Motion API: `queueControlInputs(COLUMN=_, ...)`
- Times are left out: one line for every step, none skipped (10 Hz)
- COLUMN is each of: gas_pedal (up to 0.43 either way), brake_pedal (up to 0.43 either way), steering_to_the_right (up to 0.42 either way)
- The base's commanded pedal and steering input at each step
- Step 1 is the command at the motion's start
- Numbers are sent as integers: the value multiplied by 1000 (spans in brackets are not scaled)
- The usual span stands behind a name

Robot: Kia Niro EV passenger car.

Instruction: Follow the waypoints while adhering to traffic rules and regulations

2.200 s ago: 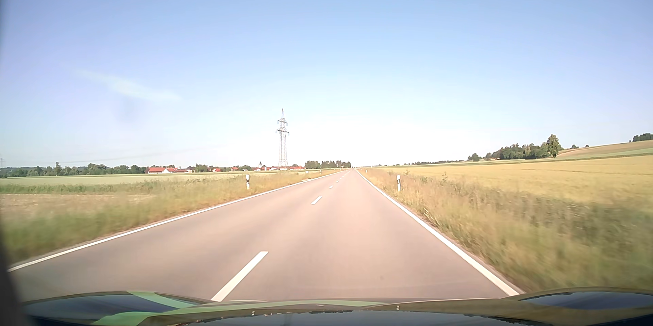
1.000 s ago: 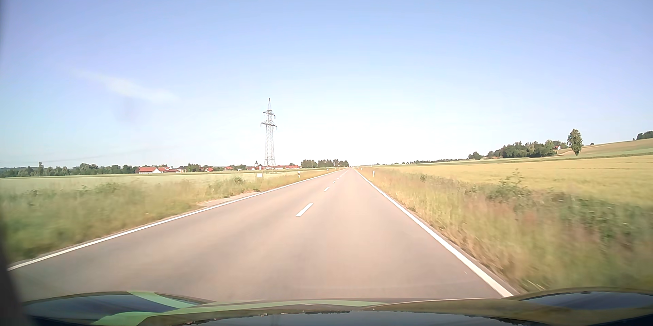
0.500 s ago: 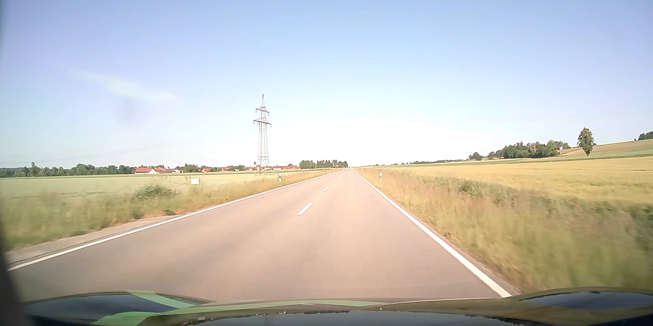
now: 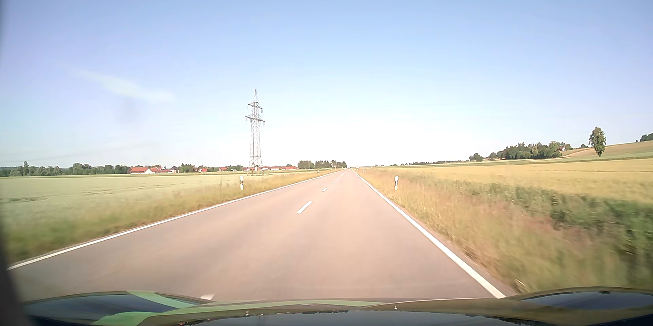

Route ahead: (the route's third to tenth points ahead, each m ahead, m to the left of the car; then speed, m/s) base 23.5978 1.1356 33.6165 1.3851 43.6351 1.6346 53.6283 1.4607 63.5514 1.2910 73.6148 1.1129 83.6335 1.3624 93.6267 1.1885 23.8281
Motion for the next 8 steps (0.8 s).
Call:
queueControlInputs(gas_pedal=268, brake_pedal=0, steering_to_the_right=0)
queueControlInputs(gas_pedal=260, brake_pedal=0, steering_to_the_right=0)
queueControlInputs(gas_pedal=240, brake_pedal=0, steering_to_the_right=-1)
queueControlInputs(gas_pedal=209, brake_pedal=0, steering_to_the_right=-3)
queueControlInputs(gas_pedal=197, brake_pedal=0, steering_to_the_right=-3)
queueControlInputs(gas_pedal=197, brake_pedal=0, steering_to_the_right=-4)
queueControlInputs(gas_pedal=197, brake_pedal=0, steering_to_the_right=-4)
queueControlInputs(gas_pedal=197, brake_pedal=0, steering_to_the_right=-4)
